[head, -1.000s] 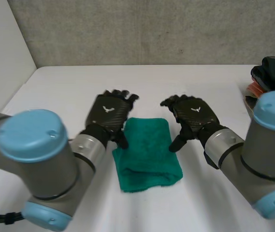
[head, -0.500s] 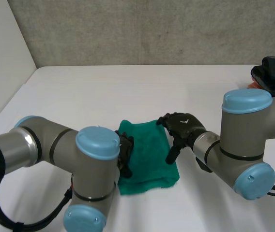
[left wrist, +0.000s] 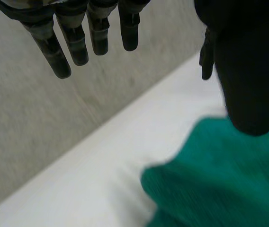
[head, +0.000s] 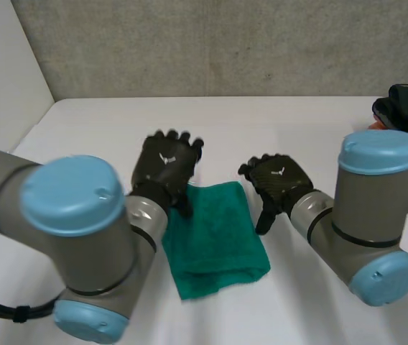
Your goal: Fold the laundry.
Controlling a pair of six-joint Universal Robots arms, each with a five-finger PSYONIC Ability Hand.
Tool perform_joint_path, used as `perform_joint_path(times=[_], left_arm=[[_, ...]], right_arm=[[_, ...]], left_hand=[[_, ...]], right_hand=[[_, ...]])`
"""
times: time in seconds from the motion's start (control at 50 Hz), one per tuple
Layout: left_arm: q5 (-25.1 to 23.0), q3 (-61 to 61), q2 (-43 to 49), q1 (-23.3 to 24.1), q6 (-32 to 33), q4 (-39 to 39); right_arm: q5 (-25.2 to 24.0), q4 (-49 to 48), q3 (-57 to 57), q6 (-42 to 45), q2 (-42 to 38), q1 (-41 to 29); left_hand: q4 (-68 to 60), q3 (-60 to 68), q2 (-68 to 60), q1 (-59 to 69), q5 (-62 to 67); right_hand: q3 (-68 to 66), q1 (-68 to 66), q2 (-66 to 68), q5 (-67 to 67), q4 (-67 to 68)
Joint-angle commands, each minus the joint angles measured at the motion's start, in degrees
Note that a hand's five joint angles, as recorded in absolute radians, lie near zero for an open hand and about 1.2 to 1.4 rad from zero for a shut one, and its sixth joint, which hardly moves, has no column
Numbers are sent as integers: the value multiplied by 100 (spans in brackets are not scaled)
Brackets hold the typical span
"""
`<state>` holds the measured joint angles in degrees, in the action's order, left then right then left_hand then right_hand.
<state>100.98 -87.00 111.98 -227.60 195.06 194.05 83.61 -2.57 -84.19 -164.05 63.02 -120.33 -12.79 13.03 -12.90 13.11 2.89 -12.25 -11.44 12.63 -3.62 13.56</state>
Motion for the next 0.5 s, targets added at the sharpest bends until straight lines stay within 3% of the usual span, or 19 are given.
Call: perform_joint_path(times=[0.02, 0.08, 0.16, 0.18, 0.26, 0.34, 0.5], left_arm=[[-614, -457, -554, -258, -47, 97], [-860, -625, -712, -416, -64, 115], [-1510, -845, -906, -855, -126, 150], [-1860, -888, -959, -995, -213, 133], [-2739, -915, -1020, -1102, -564, 71], [-3242, -941, -1064, -1111, -837, 71], [-3278, -985, -1144, -1111, -899, 71]], right_arm=[[-64, -235, -422, 40, 807, -26], [-82, -191, -677, 40, 975, -52], [-275, -261, -1230, 101, 1010, -140], [-336, -287, -1353, 145, 1010, -184], [-609, -682, -1881, 373, 940, -438], [-592, -1385, -2250, 497, 809, -667], [-373, -2291, -2286, 673, 61, -861]], left_hand=[[156, -180, 168, -188, -167], [241, -265, 252, -272, -251], [258, -281, 269, -289, -268], [258, -281, 269, -289, -268], [207, -231, 219, -239, -217], [174, -197, 185, -205, -184], [140, -164, 151, -171, -150]], right_hand=[[225, 144, -263, 362, -356], [225, 144, -263, 362, -356], [225, 144, -263, 362, -356], [225, 144, -263, 362, -356], [225, 144, -263, 362, -356], [225, 144, -263, 362, -356], [225, 144, -263, 362, -356]])
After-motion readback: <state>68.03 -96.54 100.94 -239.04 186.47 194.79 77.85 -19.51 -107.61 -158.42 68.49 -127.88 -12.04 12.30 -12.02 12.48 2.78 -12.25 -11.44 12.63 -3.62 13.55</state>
